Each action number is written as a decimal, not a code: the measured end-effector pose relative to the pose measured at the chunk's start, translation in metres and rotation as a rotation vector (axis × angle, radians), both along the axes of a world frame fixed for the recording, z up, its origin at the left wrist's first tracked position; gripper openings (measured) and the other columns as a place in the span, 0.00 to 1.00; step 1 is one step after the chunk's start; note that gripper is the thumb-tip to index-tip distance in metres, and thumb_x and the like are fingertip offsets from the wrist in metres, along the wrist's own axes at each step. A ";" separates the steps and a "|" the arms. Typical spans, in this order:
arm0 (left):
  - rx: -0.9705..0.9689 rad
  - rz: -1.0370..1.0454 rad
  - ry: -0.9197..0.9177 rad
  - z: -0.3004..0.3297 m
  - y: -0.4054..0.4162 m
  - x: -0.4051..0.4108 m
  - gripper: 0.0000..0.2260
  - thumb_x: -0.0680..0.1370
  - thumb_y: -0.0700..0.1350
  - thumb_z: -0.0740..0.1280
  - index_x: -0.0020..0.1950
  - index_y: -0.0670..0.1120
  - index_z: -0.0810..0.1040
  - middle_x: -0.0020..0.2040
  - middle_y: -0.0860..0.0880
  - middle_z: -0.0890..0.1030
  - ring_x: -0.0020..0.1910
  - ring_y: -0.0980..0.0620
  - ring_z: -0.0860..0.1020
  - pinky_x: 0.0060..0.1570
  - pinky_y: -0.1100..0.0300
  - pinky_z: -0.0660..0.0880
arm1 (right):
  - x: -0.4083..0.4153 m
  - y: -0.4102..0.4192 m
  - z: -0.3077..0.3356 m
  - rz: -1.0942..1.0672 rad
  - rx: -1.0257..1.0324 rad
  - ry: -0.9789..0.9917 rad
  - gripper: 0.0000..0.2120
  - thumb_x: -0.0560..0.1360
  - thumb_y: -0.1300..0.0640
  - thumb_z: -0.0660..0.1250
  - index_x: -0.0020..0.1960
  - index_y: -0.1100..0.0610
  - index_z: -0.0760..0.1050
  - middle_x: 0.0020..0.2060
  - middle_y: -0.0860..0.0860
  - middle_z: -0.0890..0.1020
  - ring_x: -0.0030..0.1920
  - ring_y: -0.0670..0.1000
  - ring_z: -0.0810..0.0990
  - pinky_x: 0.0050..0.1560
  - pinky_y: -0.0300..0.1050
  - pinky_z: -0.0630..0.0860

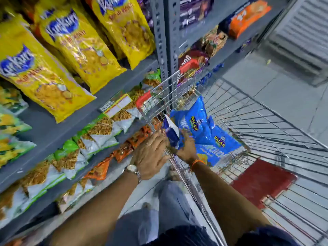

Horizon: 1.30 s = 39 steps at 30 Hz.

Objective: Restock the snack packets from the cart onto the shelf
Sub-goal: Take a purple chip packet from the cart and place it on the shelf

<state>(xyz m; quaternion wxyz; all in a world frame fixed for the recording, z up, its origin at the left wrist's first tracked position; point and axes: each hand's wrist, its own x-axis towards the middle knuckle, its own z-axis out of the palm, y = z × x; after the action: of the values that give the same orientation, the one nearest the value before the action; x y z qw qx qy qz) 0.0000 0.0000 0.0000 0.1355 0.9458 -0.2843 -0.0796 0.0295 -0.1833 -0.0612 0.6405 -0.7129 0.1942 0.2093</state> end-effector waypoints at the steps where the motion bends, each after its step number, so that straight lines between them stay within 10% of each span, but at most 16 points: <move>1: -0.011 -0.003 -0.024 -0.003 0.000 0.000 0.23 0.84 0.57 0.56 0.68 0.41 0.73 0.69 0.40 0.76 0.75 0.39 0.66 0.77 0.45 0.61 | 0.002 0.004 -0.007 0.048 -0.114 -0.123 0.26 0.69 0.65 0.77 0.65 0.63 0.73 0.60 0.61 0.81 0.59 0.58 0.81 0.60 0.53 0.78; 12: -0.054 0.017 -0.024 -0.006 0.001 0.003 0.19 0.82 0.54 0.58 0.57 0.40 0.76 0.62 0.37 0.77 0.71 0.37 0.67 0.73 0.40 0.66 | 0.012 0.024 -0.032 -0.191 -0.344 -0.259 0.23 0.64 0.60 0.67 0.58 0.62 0.82 0.45 0.57 0.86 0.46 0.55 0.82 0.48 0.49 0.76; 23: -0.065 0.030 0.005 0.030 0.006 0.008 0.20 0.82 0.56 0.60 0.66 0.43 0.77 0.68 0.44 0.77 0.75 0.42 0.67 0.78 0.49 0.59 | 0.042 -0.005 0.033 -0.565 0.129 -0.167 0.14 0.68 0.76 0.70 0.42 0.57 0.76 0.33 0.41 0.83 0.35 0.40 0.82 0.44 0.46 0.79; 31: -0.267 0.317 -0.480 0.178 0.051 0.018 0.24 0.84 0.56 0.59 0.72 0.41 0.74 0.72 0.43 0.76 0.77 0.40 0.67 0.79 0.43 0.59 | 0.064 0.016 0.197 -0.394 0.399 -0.571 0.15 0.69 0.69 0.73 0.46 0.50 0.85 0.41 0.44 0.88 0.43 0.44 0.85 0.45 0.42 0.81; 39: -0.026 0.557 -0.960 0.335 0.146 -0.018 0.26 0.82 0.55 0.64 0.75 0.42 0.71 0.76 0.42 0.71 0.78 0.39 0.62 0.81 0.43 0.51 | 0.048 0.093 0.366 -0.106 0.545 -0.789 0.16 0.66 0.57 0.78 0.53 0.53 0.82 0.45 0.47 0.88 0.45 0.48 0.85 0.48 0.46 0.81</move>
<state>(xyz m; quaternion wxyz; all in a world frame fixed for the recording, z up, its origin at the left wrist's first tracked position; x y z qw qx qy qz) -0.0184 0.1462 0.3354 0.0183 0.9136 -0.0544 0.4025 0.0777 -0.0905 0.3045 0.8386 -0.5332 -0.0897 -0.0669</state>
